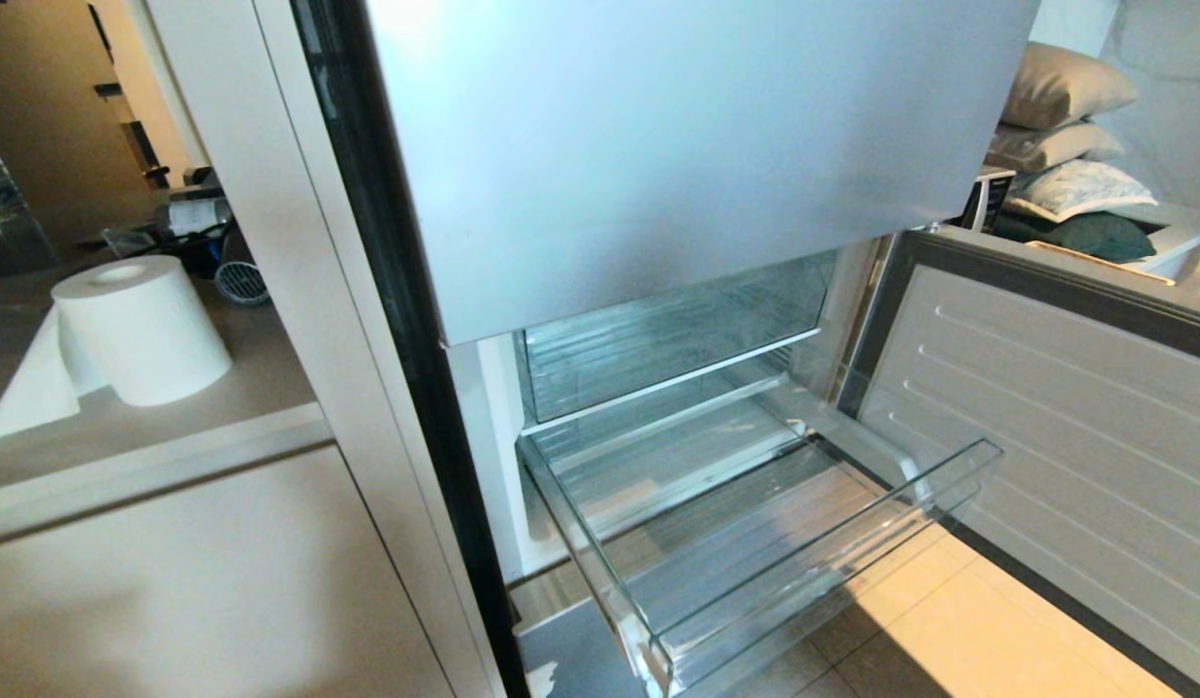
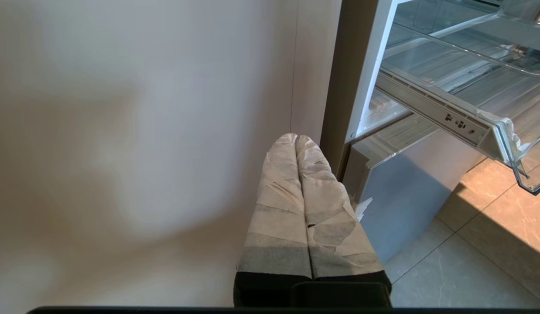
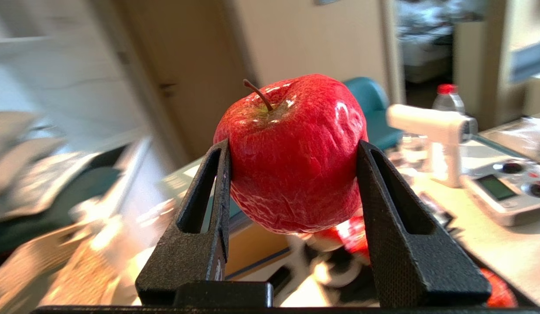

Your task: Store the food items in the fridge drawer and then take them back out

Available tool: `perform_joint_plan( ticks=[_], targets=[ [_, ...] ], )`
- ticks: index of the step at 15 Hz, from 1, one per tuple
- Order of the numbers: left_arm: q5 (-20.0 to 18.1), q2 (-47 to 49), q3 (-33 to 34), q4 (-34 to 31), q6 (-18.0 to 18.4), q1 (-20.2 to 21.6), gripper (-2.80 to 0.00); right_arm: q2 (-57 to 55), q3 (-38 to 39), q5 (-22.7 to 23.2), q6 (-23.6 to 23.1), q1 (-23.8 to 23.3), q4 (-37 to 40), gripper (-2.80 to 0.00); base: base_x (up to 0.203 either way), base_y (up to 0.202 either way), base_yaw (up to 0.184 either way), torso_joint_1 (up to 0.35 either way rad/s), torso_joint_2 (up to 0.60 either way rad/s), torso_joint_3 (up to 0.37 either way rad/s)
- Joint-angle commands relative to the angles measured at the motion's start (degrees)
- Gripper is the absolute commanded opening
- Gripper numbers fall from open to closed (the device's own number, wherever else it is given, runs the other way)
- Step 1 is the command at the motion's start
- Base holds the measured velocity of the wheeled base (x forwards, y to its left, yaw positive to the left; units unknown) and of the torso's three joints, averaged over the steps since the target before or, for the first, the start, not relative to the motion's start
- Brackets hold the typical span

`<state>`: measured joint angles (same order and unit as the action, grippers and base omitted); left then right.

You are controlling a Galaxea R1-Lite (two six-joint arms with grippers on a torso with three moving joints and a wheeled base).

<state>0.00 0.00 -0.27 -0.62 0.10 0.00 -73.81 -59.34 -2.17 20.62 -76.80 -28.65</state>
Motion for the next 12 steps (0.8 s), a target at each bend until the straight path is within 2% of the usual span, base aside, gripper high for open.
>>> perform_joint_plan(
  ticks=[1, 6, 10, 12],
  targets=[
    [0.00, 0.04, 0.00, 0.01, -0.01, 0.00, -2.80, -12.37, -1.75, 0.36, -0.04, -3.37, -5.78, -2.80, 0.000, 0.000, 0.000, 0.000, 0.00, 0.000],
    [0.00, 0.09, 0.00, 0.01, -0.01, 0.00, -2.80, -27.88, -2.50, 1.16, -0.52, -8.32, -19.31, -2.80, 0.000, 0.000, 0.000, 0.000, 0.00, 0.000],
    [0.00, 0.09, 0.00, 0.01, -0.01, 0.00, -2.80, -30.44, -0.14, 10.32, -0.29, -8.73, -20.53, -2.80, 0.000, 0.000, 0.000, 0.000, 0.00, 0.000],
    [0.00, 0.09, 0.00, 0.01, -0.01, 0.00, -2.80, -30.38, 1.96, 17.34, -0.25, -8.72, -20.49, -2.80, 0.000, 0.000, 0.000, 0.000, 0.00, 0.000]
  ],
)
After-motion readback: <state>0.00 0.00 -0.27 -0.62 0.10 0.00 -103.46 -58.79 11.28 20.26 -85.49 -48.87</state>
